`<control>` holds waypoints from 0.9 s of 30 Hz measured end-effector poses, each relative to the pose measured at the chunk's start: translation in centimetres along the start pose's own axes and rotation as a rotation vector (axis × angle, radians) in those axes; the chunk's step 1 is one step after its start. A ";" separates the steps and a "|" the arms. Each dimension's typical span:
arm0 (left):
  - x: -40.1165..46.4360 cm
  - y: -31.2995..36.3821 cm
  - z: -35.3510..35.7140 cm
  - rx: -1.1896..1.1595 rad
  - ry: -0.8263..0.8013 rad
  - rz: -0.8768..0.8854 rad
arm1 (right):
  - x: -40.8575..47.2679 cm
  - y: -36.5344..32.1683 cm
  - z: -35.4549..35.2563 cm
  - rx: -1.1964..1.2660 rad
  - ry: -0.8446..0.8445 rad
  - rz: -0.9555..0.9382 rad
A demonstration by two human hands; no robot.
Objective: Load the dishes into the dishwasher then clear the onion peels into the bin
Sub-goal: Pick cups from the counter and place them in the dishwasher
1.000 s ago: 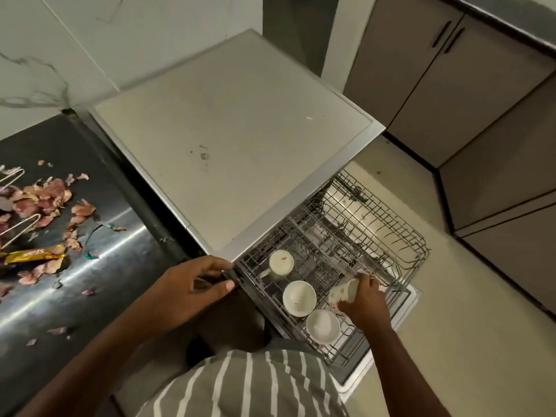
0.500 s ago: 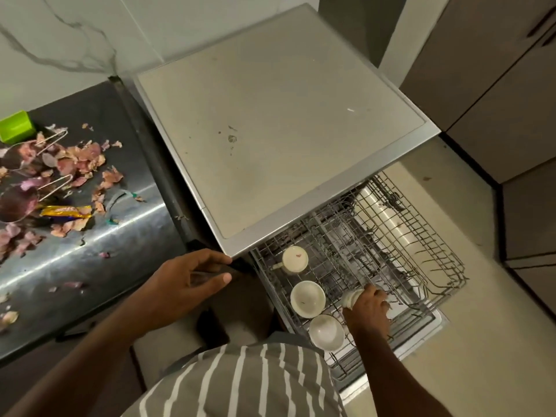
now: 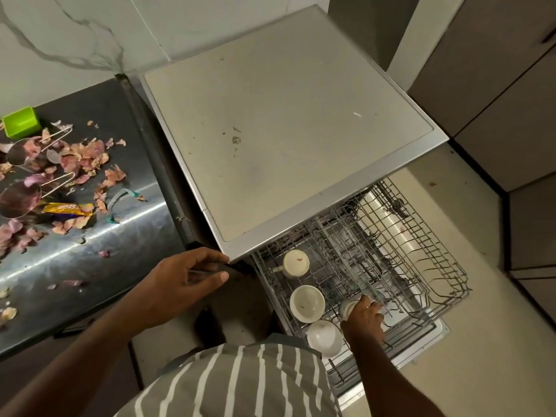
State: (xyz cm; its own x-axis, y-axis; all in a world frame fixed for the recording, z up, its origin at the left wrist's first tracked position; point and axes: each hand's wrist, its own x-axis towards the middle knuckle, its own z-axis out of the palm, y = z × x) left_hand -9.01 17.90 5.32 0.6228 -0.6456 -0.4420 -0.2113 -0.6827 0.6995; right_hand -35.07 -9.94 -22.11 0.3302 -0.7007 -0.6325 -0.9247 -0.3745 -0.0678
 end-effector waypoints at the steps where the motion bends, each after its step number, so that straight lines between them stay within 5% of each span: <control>1: 0.0 -0.1 -0.1 -0.001 0.002 -0.001 | 0.0 -0.1 0.0 0.001 -0.002 0.002; 11: -0.7 -1.4 -0.9 -0.119 0.015 0.016 | -1.7 -4.2 -4.0 0.114 0.123 -0.054; 20: -2.0 -5.0 -5.9 -0.181 0.118 0.084 | -10.3 -16.4 -15.7 0.128 0.133 -0.676; 27: -4.4 -8.9 -11.0 -0.214 0.277 0.092 | -17.5 -30.6 -18.1 0.131 0.256 -1.069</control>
State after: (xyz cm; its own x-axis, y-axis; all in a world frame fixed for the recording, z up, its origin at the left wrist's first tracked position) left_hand -1.61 30.60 7.24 0.7953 -0.5637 -0.2231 -0.1317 -0.5199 0.8440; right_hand -9.11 2.77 4.96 0.9861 -0.1647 -0.0221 -0.1473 -0.8050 -0.5747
